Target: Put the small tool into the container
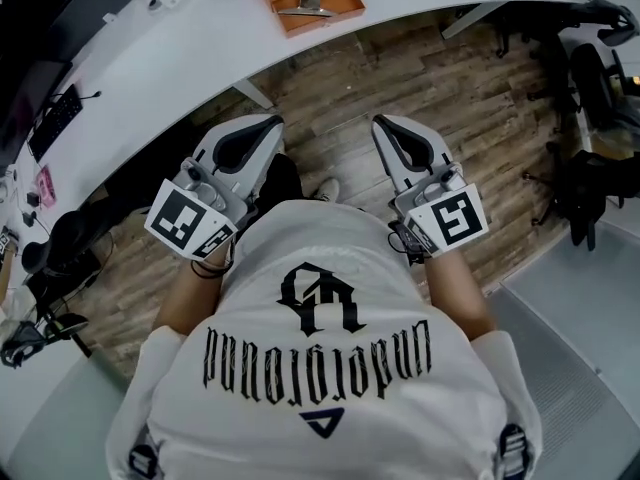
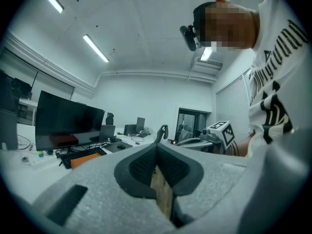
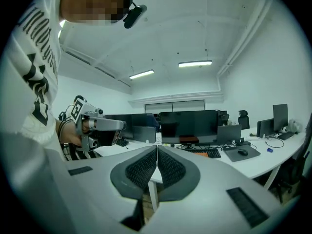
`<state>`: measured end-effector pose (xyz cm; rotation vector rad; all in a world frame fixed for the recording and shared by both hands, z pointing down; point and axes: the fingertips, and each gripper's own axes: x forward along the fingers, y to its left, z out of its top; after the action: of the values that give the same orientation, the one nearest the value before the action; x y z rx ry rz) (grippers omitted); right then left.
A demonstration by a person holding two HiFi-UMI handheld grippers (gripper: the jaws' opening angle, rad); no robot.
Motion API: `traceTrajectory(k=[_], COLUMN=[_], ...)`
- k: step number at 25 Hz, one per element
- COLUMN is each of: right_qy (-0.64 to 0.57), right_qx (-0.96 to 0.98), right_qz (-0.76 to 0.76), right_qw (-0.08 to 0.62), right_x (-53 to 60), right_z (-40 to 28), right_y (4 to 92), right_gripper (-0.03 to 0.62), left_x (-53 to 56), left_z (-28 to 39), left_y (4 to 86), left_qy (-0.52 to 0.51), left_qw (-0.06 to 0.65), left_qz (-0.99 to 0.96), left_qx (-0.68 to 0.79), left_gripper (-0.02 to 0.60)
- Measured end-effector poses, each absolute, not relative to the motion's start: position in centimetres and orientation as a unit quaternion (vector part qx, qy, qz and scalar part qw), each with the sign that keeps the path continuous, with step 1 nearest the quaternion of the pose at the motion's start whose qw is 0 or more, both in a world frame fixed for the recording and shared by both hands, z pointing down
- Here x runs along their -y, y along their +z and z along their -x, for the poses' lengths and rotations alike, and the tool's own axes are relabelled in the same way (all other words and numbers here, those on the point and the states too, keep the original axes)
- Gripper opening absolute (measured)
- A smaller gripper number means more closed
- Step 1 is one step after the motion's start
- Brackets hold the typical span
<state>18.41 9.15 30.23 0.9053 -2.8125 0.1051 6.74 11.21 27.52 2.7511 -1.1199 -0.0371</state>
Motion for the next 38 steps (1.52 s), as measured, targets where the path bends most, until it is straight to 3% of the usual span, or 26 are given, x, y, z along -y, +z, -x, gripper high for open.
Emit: traceTrajectory(k=[16,38], right_qy=[0.029,0.016], right_qx=[0.942,0.922], right_qz=[-0.324,-0.376], right_qw=[0.082,0.097], right_x=[-17.7,-31.8], right_z=[-18.6,-6.1], right_y=[29.4,29.4], right_gripper=[0.015,0.015], left_x=[-20.0,-33.1], left_z=[-6.2,6.3], left_y=[27.4,27.8], left_qy=[0.014,-0.003], left_qw=[0.075,0.072], left_qz=[-0.929,-0.953], left_qx=[0.362,0.294], left_gripper=[0.012,0.012])
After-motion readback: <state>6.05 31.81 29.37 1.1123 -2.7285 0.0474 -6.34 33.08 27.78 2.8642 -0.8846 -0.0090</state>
